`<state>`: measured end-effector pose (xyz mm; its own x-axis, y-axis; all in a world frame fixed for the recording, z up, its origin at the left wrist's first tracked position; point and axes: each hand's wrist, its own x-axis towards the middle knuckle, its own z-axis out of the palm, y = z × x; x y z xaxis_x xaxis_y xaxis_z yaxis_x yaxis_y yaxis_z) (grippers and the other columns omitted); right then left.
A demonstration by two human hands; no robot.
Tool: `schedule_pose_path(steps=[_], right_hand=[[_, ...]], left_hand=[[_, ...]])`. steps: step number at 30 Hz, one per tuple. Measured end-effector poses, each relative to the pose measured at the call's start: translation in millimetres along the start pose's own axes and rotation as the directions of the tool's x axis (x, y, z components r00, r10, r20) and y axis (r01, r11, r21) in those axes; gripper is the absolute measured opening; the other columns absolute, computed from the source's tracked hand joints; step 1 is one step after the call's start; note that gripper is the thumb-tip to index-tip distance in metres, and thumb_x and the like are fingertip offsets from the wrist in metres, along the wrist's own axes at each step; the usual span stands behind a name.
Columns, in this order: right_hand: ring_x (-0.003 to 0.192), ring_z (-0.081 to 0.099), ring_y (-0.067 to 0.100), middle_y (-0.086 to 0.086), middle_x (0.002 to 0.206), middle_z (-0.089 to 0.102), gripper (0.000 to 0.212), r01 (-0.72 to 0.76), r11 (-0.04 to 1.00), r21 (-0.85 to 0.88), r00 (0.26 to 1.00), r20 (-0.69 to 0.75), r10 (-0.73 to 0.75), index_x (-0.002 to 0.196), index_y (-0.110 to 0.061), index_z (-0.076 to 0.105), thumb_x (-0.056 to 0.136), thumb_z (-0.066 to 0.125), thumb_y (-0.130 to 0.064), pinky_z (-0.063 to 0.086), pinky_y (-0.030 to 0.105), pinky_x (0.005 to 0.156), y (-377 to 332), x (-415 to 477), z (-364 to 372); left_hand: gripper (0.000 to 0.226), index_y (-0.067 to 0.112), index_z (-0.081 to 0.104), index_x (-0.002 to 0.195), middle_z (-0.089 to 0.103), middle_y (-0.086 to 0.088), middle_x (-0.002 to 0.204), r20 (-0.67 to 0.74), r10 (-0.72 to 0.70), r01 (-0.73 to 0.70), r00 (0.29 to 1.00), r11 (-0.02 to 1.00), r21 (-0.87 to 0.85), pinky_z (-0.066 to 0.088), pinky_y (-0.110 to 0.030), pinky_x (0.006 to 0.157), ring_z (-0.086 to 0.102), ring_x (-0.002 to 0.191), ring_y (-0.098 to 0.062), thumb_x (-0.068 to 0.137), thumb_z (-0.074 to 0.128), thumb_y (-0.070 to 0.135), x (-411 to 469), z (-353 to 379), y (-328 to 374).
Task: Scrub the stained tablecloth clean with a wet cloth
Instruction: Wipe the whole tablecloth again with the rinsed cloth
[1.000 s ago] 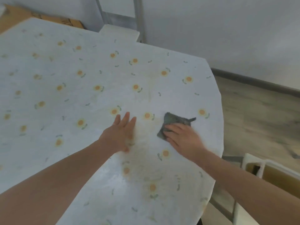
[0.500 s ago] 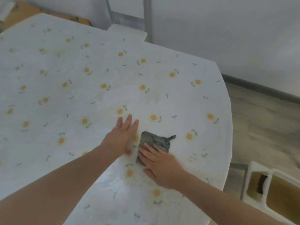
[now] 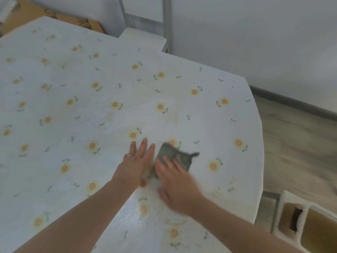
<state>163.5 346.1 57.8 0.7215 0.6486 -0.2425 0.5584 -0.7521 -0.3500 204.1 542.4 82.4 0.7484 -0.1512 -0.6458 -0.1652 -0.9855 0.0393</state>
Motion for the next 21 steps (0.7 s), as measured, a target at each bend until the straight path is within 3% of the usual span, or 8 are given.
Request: schedule_pose_path(steps=[2, 4, 6, 8, 10, 14, 17, 21], right_hand=[[0.155, 0.008, 0.024, 0.004, 0.167, 0.018, 0.066, 0.214, 0.977, -0.02, 0.975, 0.069, -0.213, 0.158, -0.012, 0.023, 0.101, 0.033, -0.043, 0.014, 0.046, 0.124, 12, -19, -4], [0.149, 0.028, 0.028, 0.008, 0.159, 0.037, 0.059, 0.215, 0.965, -0.149, 0.977, 0.026, -0.213, 0.152, -0.01, 0.036, 0.099, 0.039, -0.036, 0.029, 0.048, 0.119, 55, 5, -21], [0.146, 0.03, 0.035, 0.014, 0.155, 0.039, 0.059, -0.011, 0.968, -0.252, 0.996, -0.091, -0.013, 0.151, -0.005, 0.037, 0.1, 0.027, -0.032, 0.029, 0.051, 0.118, 102, 48, -49], [0.154, 0.009, 0.029, 0.01, 0.166, 0.018, 0.063, -0.299, 0.948, -0.107, 0.95, -0.128, 0.285, 0.159, -0.007, 0.019, 0.103, 0.014, -0.036, 0.01, 0.046, 0.125, 127, 84, -68], [0.155, -0.003, 0.026, 0.005, 0.169, 0.004, 0.067, -0.421, 0.907, 0.019, 0.891, -0.178, 0.417, 0.161, -0.009, 0.009, 0.103, 0.014, -0.042, 0.0, 0.043, 0.126, 106, 101, -57], [0.155, -0.002, 0.028, 0.011, 0.168, 0.009, 0.07, -0.067, 0.996, -0.06, 0.991, -0.122, 0.06, 0.159, -0.005, 0.016, 0.101, 0.021, -0.044, 0.003, 0.046, 0.125, 19, 53, -12], [0.155, 0.006, 0.023, 0.005, 0.167, 0.015, 0.065, 0.135, 0.985, -0.11, 0.99, -0.021, -0.138, 0.159, -0.01, 0.021, 0.103, 0.027, -0.041, 0.009, 0.042, 0.125, 52, 9, -10], [0.155, 0.008, 0.018, -0.002, 0.167, 0.017, 0.062, -0.239, 0.966, -0.101, 0.964, -0.14, 0.224, 0.16, -0.017, 0.021, 0.104, 0.015, -0.044, 0.013, 0.043, 0.125, 160, -24, -40]], left_hand=[[0.139, 0.027, -0.026, 0.159, -0.036, 0.0, 0.165, 0.008, 0.001, -0.001, 1.0, 1.0, 0.001, 0.021, -0.05, 0.127, -0.021, 0.156, -0.039, 0.079, 0.088, 0.033, 1, -1, 0], [0.141, 0.026, -0.028, 0.158, -0.035, -0.002, 0.165, -0.001, 0.002, -0.002, 1.0, 0.999, 0.037, 0.023, -0.05, 0.127, -0.019, 0.156, -0.04, 0.078, 0.088, 0.038, 2, -1, 1], [0.141, 0.026, -0.028, 0.158, -0.035, -0.003, 0.166, -0.001, -0.001, 0.001, 1.0, 0.998, 0.057, 0.024, -0.049, 0.127, -0.018, 0.156, -0.04, 0.078, 0.087, 0.038, 3, 0, 0], [0.141, 0.027, -0.028, 0.158, -0.035, -0.002, 0.165, 0.003, -0.007, 0.007, 1.0, 0.999, 0.042, 0.024, -0.05, 0.127, -0.019, 0.156, -0.04, 0.079, 0.088, 0.034, 4, 2, -1], [0.139, 0.026, -0.03, 0.157, -0.037, -0.003, 0.165, 0.004, -0.027, 0.027, 1.0, 0.997, 0.066, 0.023, -0.049, 0.127, -0.018, 0.156, -0.041, 0.081, 0.086, 0.032, 4, 0, 1], [0.139, 0.021, -0.032, 0.156, -0.037, -0.008, 0.165, 0.044, -0.05, 0.045, 0.998, 0.992, 0.114, 0.025, -0.047, 0.126, -0.017, 0.156, -0.043, 0.083, 0.085, 0.035, 2, -5, 5], [0.142, 0.019, -0.04, 0.15, -0.036, -0.014, 0.164, 0.035, -0.049, 0.041, 0.998, 0.98, 0.194, 0.03, -0.046, 0.124, -0.013, 0.155, -0.047, 0.084, 0.084, 0.034, 1, -7, 9], [0.148, 0.013, -0.034, 0.154, -0.035, -0.023, 0.161, 0.072, -0.091, 0.073, 0.993, 0.973, 0.221, 0.036, -0.051, 0.12, -0.008, 0.152, -0.057, 0.077, 0.089, 0.038, 8, -8, 18]])
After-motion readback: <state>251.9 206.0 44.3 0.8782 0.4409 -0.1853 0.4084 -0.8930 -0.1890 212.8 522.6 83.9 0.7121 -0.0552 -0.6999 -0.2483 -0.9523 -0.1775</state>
